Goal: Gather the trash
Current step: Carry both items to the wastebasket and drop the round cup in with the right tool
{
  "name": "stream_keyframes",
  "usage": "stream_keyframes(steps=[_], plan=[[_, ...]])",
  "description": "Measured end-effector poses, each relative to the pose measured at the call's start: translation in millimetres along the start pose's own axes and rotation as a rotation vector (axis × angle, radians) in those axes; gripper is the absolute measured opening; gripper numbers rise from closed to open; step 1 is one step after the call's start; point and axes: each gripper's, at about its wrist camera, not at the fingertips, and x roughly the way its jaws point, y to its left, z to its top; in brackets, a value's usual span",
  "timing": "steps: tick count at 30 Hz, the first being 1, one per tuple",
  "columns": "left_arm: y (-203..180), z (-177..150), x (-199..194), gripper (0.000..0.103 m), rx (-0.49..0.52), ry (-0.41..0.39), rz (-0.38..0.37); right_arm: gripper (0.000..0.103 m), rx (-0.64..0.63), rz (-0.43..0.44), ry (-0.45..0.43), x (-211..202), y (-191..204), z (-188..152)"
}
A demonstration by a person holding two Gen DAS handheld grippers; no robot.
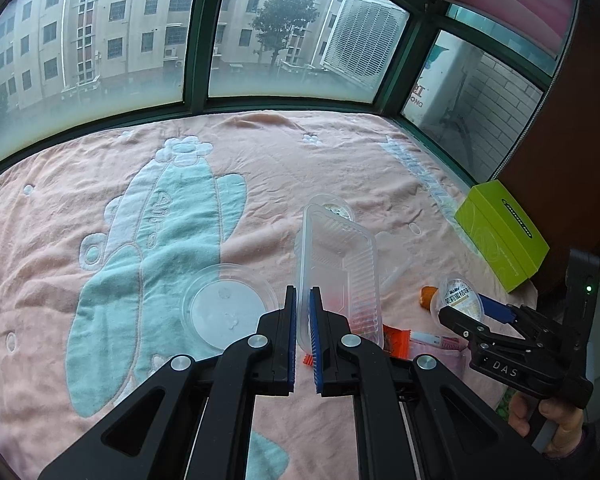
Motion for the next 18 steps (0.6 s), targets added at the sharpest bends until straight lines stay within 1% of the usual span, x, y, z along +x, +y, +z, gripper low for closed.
stream_keyframes(steps=[8, 18], plan=[[-27, -4, -14, 0.006, 0.016, -0.017, -0.021, 0.069, 0.016, -0.023, -0.058, -48, -4, -18], [-65, -19, -26, 0.006, 0.056, -0.02, -0.056, 0.069, 0.042, -0.073, -0.118, -97, -15, -45]])
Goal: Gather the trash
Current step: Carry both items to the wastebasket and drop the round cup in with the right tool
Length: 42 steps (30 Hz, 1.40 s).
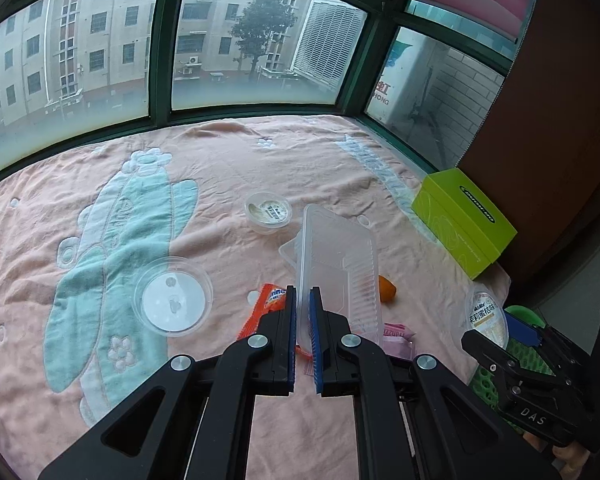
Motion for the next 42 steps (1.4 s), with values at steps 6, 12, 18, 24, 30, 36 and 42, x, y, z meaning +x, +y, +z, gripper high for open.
stream_keyframes(steps=[6, 12, 18, 24, 30, 36, 42], plan=[[-26, -6, -7, 0.006, 0.029, -0.01, -0.021, 0.069, 0.032, -0.023, -0.03, -26, -15, -14], [-48, -11, -11, 0.006, 0.052, -0.007, -0.046, 0.069, 0.074, -0.056, -0.059, -51, -35, -28], [-73, -16, -11, 0.006, 0.093, -0.007, -0.065, 0.069, 0.124, -0.099, -0.08, -71, -58, -42], [-95, -18, -11, 0.006, 0.122, -0.004, -0.097, 0.069, 0.174, -0.144, -0.093, -87, -82, -54], [-119, -18, -11, 0.006, 0.149, -0.004, -0.132, 0.069, 0.212, -0.187, -0.104, -102, -102, -64], [-143, -20, -9, 0.006, 0.183, 0.001, -0.165, 0.069, 0.252, -0.227, -0.11, -113, -121, -73], [-165, -22, -8, 0.006, 0.217, 0.006, -0.195, 0.07, 0.285, -0.264, -0.109, -121, -136, -82]])
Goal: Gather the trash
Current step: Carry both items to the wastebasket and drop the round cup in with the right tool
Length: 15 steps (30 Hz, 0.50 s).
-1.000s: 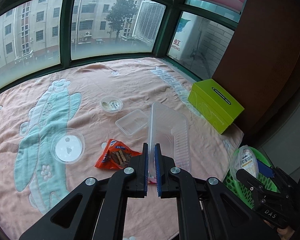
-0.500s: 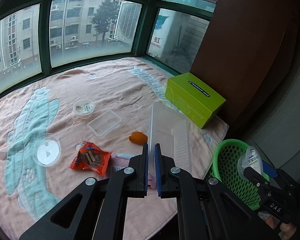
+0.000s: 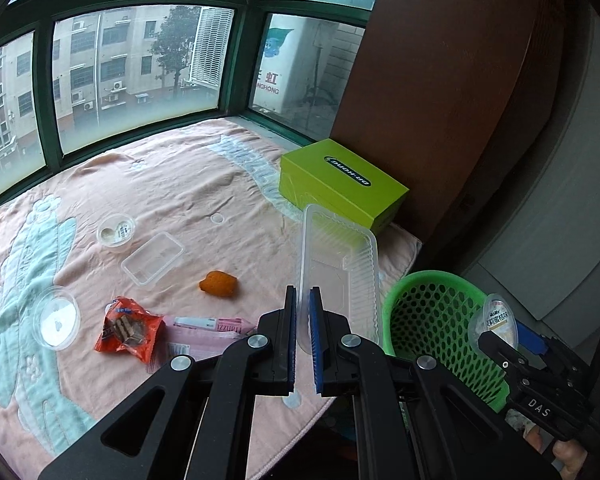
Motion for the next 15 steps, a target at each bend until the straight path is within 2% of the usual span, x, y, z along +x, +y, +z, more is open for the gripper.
stream_keyframes(steps=[12, 15], plan=[[-43, 1, 14, 0.006, 0.064, 0.025, -0.065, 0.07, 0.078, -0.065, 0.02, 4, -42, -11], [-55, 1, 16, 0.006, 0.085, 0.032, -0.083, 0.074, 0.098, -0.073, 0.02, 4, -51, -13]])
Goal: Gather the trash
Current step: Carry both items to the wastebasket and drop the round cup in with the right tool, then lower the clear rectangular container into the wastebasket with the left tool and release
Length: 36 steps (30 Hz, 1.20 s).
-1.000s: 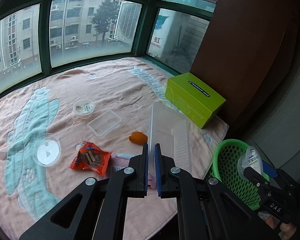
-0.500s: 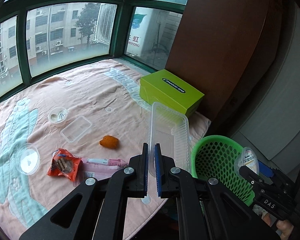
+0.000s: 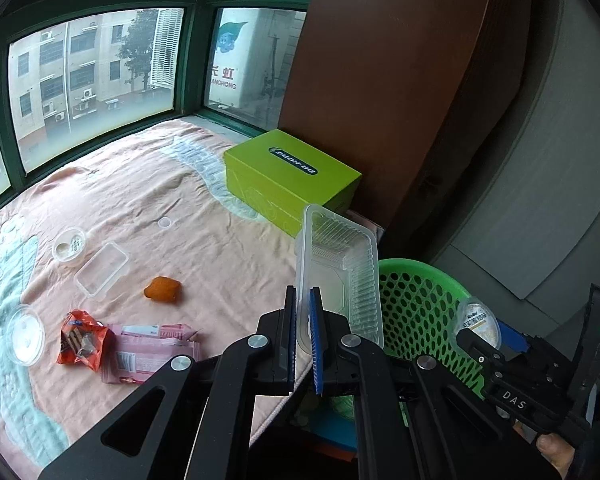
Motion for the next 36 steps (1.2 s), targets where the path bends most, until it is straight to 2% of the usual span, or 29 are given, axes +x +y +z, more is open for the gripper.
stream_keyframes(steps=[18, 33, 36], plan=[[-58, -4, 28, 0.006, 0.097, 0.066, -0.068, 0.077, 0.071, -0.062, -0.046, -20, -37, -2], [-101, -14, 57, 0.007, 0.171, 0.134, -0.106, 0.078, 0.113, -0.066, -0.069, -29, -55, -4], [-109, -17, 60, 0.015, 0.182, 0.141, -0.116, 0.078, 0.122, -0.067, -0.071, -30, -59, -5]])
